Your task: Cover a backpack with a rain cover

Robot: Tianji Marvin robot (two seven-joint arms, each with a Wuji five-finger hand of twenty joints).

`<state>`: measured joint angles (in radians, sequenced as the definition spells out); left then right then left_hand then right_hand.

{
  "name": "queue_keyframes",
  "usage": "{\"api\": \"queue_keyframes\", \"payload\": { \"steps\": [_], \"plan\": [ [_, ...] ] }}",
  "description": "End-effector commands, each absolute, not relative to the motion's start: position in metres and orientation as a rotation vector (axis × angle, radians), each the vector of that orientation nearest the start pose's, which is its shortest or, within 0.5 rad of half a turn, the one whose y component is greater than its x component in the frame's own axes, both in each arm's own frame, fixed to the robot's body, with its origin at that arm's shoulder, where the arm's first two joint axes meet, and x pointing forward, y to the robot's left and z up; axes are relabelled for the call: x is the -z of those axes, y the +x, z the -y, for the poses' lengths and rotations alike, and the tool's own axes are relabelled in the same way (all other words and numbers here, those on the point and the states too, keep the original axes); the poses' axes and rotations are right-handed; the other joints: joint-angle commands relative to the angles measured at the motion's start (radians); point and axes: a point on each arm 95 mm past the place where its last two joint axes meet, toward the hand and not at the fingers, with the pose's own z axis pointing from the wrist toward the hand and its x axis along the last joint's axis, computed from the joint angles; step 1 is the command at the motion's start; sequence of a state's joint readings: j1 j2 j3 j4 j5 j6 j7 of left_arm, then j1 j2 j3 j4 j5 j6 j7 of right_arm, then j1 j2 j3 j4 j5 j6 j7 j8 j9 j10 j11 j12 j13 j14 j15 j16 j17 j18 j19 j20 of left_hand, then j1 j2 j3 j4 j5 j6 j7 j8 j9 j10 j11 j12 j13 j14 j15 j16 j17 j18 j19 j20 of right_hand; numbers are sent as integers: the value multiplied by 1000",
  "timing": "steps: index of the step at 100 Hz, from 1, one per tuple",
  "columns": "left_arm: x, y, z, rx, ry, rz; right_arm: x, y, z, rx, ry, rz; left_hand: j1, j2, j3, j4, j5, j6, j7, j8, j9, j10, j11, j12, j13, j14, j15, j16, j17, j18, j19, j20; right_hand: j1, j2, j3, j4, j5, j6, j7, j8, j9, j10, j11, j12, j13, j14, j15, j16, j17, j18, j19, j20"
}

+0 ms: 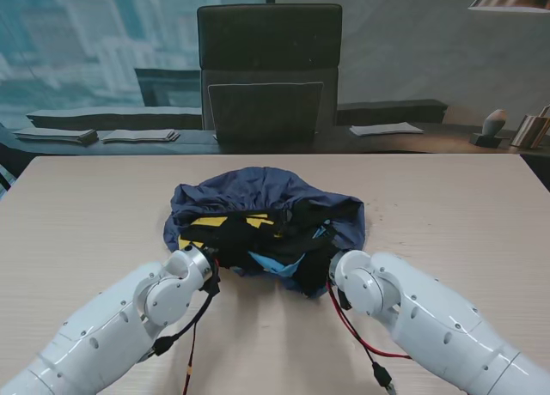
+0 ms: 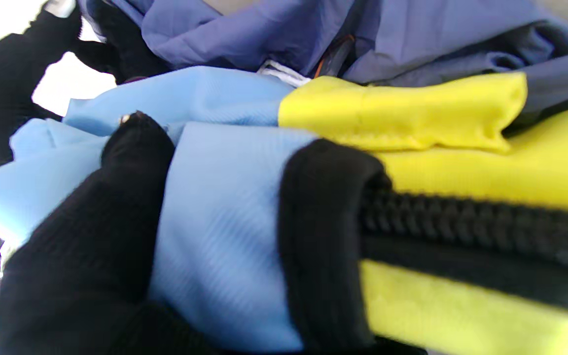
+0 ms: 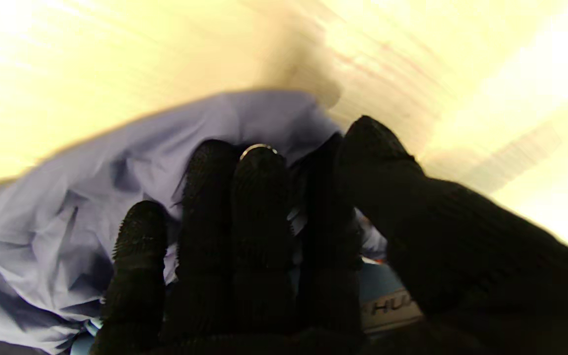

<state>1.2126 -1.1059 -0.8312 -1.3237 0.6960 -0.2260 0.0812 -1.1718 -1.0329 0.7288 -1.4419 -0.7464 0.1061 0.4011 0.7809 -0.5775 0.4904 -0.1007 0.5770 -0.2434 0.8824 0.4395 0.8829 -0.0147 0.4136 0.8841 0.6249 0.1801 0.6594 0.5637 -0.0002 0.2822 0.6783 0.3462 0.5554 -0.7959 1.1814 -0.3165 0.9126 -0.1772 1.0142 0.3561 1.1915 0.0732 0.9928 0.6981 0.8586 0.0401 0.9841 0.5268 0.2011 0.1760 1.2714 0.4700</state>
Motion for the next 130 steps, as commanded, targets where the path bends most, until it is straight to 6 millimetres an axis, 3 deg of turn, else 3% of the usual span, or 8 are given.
{"api": "queue_keyframes", "payload": {
  "steps": [1, 30, 35, 50, 60, 73, 90, 130],
  "plan": [
    [328, 454, 85, 1853, -1160, -1709, 357, 424, -73, -1176, 1348, -2124, 92, 83, 135, 28, 91, -65, 171, 99, 93, -1, 88, 72, 39, -2, 33, 26, -3, 13, 50, 25, -8, -31, -30, 0, 68, -29, 37, -9, 12, 51, 24, 27, 25, -40, 0, 13, -20, 17, -9, -17],
    [314, 444, 78, 1930, -1263, -1536, 351, 418, -56, -1167, 1282, -2186, 129, 107, 145, 2, 44, 26, 200, 152, 77, 32, 102, 112, 82, 54, 29, 24, 78, 12, 104, 50, -71, 72, -81, 4, 82, -155, 18, 155, -93, 24, 50, 107, -36, -51, 11, 26, -73, 29, -16, -26],
    [312, 440, 77, 1963, -1323, -1480, 349, 420, -55, -1228, 1261, -2145, 149, 115, 145, -5, 27, 63, 208, 178, 78, 50, 102, 118, 100, 73, 17, 16, 100, 18, 102, 49, -87, 121, -88, 15, 35, -140, -31, 119, -116, 24, 19, 89, -36, -40, 8, 25, -56, 29, -4, -21],
    [302, 429, 68, 1994, -1321, -1367, 338, 424, -59, -1426, 1188, -1938, 162, 125, 141, -9, 1, 101, 219, 210, 82, 63, 110, 129, 137, 85, 25, 16, 165, 37, 106, 49, -110, 110, 14, 23, -167, -106, -225, -45, -216, 35, -12, 18, -14, 26, 9, 24, -4, 42, 27, 65],
    [292, 422, 65, 2034, -1325, -1272, 335, 431, -62, -1394, 1142, -1876, 163, 108, 156, 0, 12, 121, 218, 210, 88, 78, 117, 128, 165, 99, 23, 13, 224, 65, 106, 47, -143, 221, 34, 170, -313, -157, -431, -2, -343, 43, -48, -27, -46, 35, 15, 31, 18, 24, 35, 102],
    [280, 413, 59, 2064, -1306, -1189, 335, 443, -72, -1282, 1213, -1850, 171, 114, 166, -8, -3, 145, 225, 221, 77, 94, 131, 138, 217, 102, 10, 0, 314, 100, 95, 34, -108, 306, -49, 178, -496, -190, -390, -92, -427, 66, -2, -59, -130, 42, 42, 38, -33, -15, 45, 138],
    [270, 403, 53, 2103, -1329, -1140, 348, 456, -85, -1243, 1233, -1811, 198, 128, 140, -7, -14, 172, 228, 232, 65, 112, 143, 145, 239, 111, -4, -11, 371, 95, 85, 19, -108, 285, -31, 181, -694, -208, -392, -119, -457, 52, 25, -63, -135, 37, 61, 41, -23, -27, 65, 155],
    [271, 403, 47, 2117, -1396, -1129, 364, 460, -105, -1308, 1246, -1763, 213, 133, 129, -6, -12, 187, 222, 233, 65, 121, 143, 140, 241, 118, -4, -12, 377, 66, 107, 25, -128, 244, -6, 177, -815, -261, -403, -166, -445, 31, 30, -86, -90, 51, 70, 37, 21, -23, 99, 171]
  ]
}}
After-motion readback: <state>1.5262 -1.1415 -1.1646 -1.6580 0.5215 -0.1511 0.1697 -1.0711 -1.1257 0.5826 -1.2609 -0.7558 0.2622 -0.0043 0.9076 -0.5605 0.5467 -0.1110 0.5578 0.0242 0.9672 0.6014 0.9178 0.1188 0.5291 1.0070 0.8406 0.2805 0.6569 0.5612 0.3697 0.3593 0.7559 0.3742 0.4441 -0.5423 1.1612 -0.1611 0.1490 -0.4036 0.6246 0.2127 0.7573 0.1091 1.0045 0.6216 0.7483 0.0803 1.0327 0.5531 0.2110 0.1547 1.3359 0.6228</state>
